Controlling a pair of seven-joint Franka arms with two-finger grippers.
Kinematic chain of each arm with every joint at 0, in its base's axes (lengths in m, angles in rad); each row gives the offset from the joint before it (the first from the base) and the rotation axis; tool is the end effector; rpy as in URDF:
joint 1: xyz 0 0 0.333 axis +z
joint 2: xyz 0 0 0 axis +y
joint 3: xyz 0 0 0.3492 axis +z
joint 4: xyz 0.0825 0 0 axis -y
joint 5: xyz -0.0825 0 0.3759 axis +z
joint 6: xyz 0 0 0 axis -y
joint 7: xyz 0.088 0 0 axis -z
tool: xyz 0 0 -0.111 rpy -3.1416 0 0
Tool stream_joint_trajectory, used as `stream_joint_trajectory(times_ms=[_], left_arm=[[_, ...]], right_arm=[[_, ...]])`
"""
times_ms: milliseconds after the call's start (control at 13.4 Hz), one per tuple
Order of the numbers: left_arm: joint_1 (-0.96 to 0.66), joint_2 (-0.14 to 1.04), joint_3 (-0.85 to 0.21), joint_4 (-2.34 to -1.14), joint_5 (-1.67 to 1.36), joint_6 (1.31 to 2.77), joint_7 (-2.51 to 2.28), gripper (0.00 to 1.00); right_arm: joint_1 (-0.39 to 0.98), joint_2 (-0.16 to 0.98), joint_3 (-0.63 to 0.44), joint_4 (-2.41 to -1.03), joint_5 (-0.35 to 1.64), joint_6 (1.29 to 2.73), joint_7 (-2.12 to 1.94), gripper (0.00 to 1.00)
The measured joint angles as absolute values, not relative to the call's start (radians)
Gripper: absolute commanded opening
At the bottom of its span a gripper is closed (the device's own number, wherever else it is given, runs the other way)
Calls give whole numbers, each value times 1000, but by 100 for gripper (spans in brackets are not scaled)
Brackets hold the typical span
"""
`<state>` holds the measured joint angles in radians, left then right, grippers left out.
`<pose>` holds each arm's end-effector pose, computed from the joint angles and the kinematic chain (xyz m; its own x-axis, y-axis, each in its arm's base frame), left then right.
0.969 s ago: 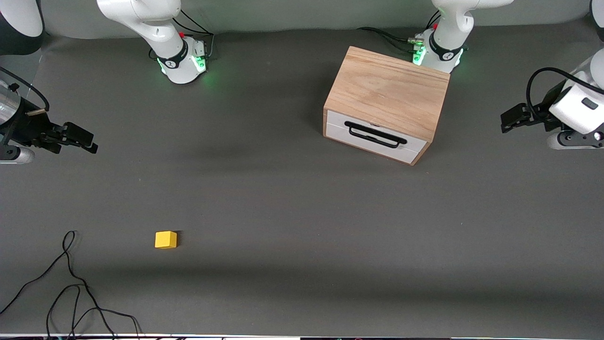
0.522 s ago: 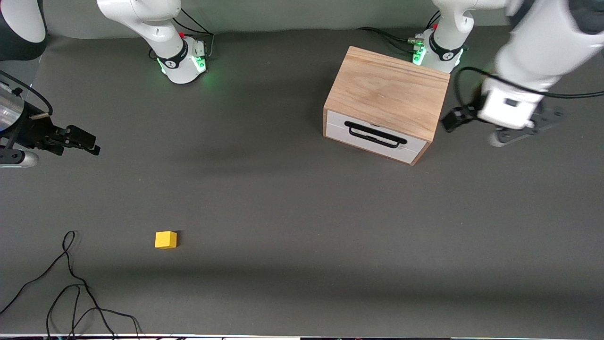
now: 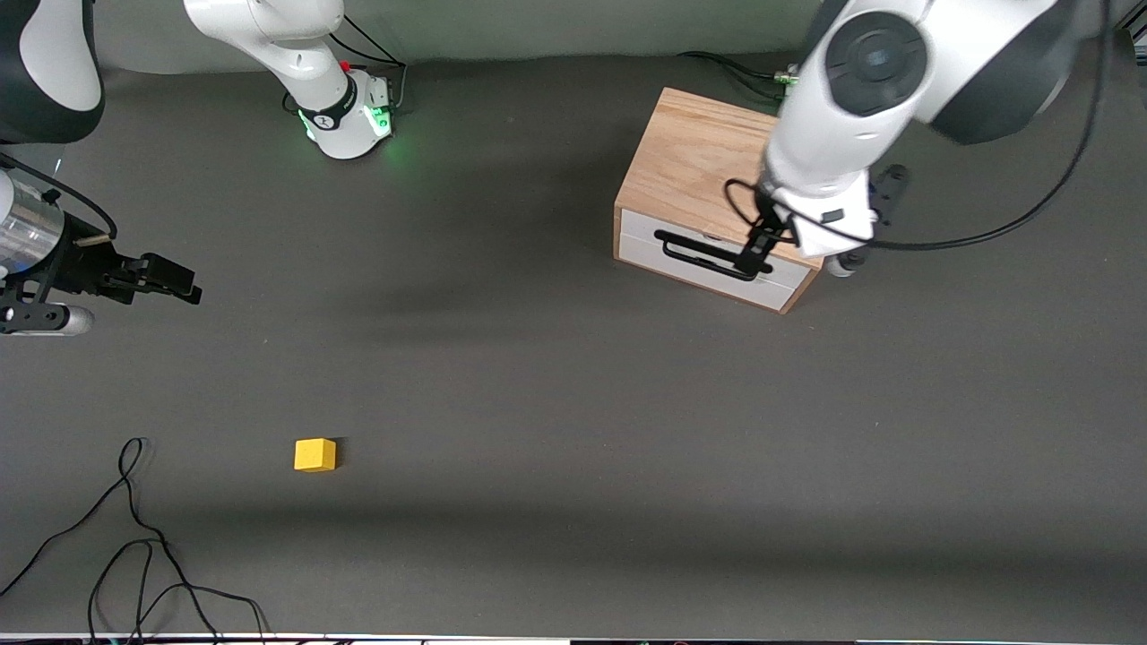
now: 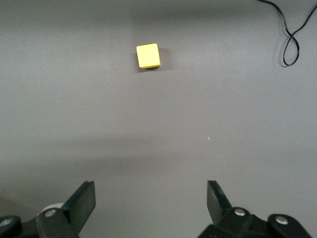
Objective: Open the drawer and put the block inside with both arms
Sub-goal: 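Hook the left gripper on the drawer handle while the right gripper reaches out, then pull the drawer open with the left gripper while the right gripper nears the cube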
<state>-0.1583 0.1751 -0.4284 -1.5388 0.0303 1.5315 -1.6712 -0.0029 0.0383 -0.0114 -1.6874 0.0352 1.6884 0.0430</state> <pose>0.5036 -0.3055 0.5738 0.4667 0.8840 -0.0255 0.8696 -0.4639 -0.1691 0.5637 -0.0044 0.5882 0.9974 -0.0614 -0.0388 -0.0626 -0.9975 -0.0327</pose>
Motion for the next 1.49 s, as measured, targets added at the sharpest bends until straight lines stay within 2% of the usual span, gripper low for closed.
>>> stream_joint_trajectory(times_ms=[447, 894, 1267, 1491], left_arm=[[-229, 237, -429, -1548, 40, 1588, -1819, 100], [-216, 279, -412, -1712, 74, 1788, -1819, 100], [-182, 370, -409, -1754, 97, 1858, -1819, 100], [-182, 380, -412, -1806, 97, 1899, -1826, 100]], right_arm=[[-3, 106, -11, -1621, 35, 1690, 43, 100], [-3, 164, -11, -1576, 35, 1690, 43, 100], [-3, 241, -11, -1532, 35, 1692, 43, 100], [-3, 305, -11, -1495, 35, 1692, 43, 100]])
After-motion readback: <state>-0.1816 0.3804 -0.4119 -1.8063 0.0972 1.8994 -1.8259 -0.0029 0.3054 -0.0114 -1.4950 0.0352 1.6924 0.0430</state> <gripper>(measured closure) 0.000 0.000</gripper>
